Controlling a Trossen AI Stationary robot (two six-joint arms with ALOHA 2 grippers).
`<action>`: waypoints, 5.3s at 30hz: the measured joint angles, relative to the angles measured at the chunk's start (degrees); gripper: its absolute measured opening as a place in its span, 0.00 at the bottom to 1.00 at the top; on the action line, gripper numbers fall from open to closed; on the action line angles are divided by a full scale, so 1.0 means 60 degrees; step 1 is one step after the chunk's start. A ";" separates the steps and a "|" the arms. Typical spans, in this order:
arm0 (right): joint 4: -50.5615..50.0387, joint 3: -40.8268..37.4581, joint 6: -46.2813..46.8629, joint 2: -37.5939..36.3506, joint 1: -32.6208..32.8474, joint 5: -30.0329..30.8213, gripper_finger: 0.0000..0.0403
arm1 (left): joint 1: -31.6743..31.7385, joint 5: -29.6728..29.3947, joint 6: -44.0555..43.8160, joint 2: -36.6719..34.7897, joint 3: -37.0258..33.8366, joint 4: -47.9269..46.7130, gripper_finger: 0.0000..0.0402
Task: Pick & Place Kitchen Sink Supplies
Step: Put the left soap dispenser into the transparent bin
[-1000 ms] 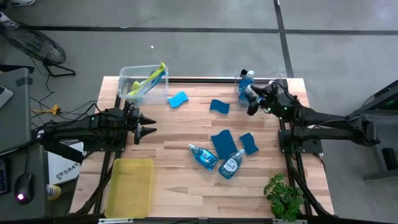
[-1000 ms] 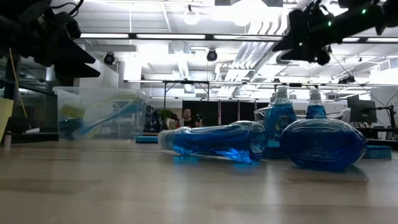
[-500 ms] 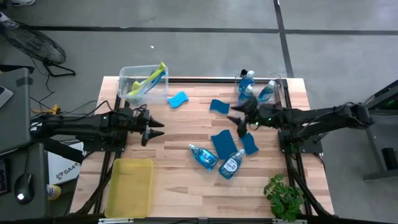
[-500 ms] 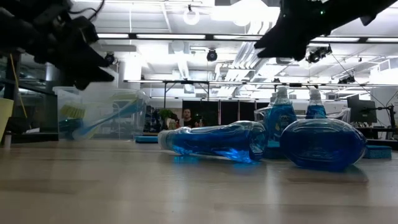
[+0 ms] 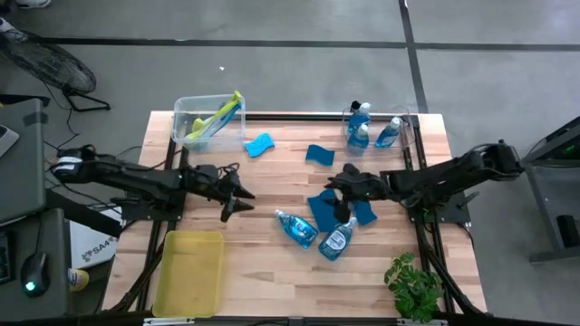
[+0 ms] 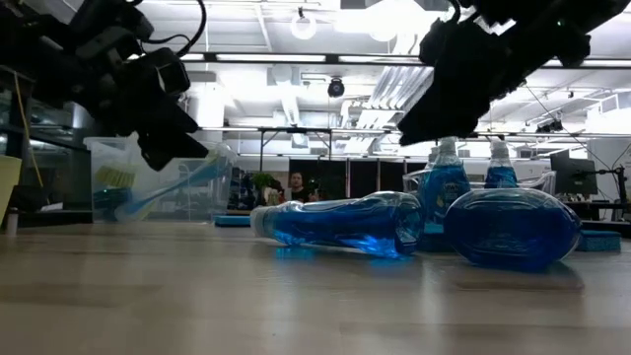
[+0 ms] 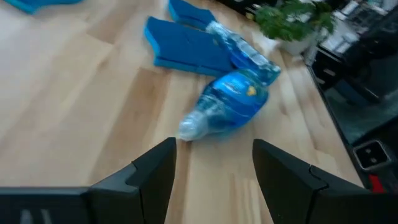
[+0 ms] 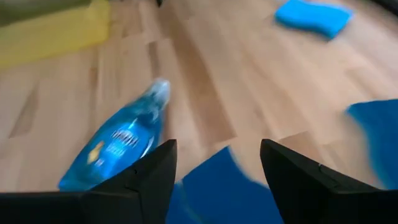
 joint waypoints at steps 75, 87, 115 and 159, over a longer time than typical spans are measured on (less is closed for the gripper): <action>-0.2785 0.4883 0.2114 0.5349 0.1179 -0.1116 0.55 | -0.1440 -0.1177 -0.1452 0.4869 0.1271 0.2790 0.52; -0.2936 0.4619 0.3023 0.5436 0.1041 -0.1998 0.55 | -0.1440 -0.0937 -0.1459 0.4869 0.1275 0.2932 0.52; -0.2035 0.4630 0.1726 0.6397 0.0061 -0.1354 0.56 | -0.1440 -0.0613 -0.2176 0.4869 0.1282 0.2889 0.52; -0.1715 0.4590 0.1040 0.6419 -0.0715 -0.1541 0.55 | -0.1523 -0.1260 0.2119 0.4869 0.4032 -0.3451 0.77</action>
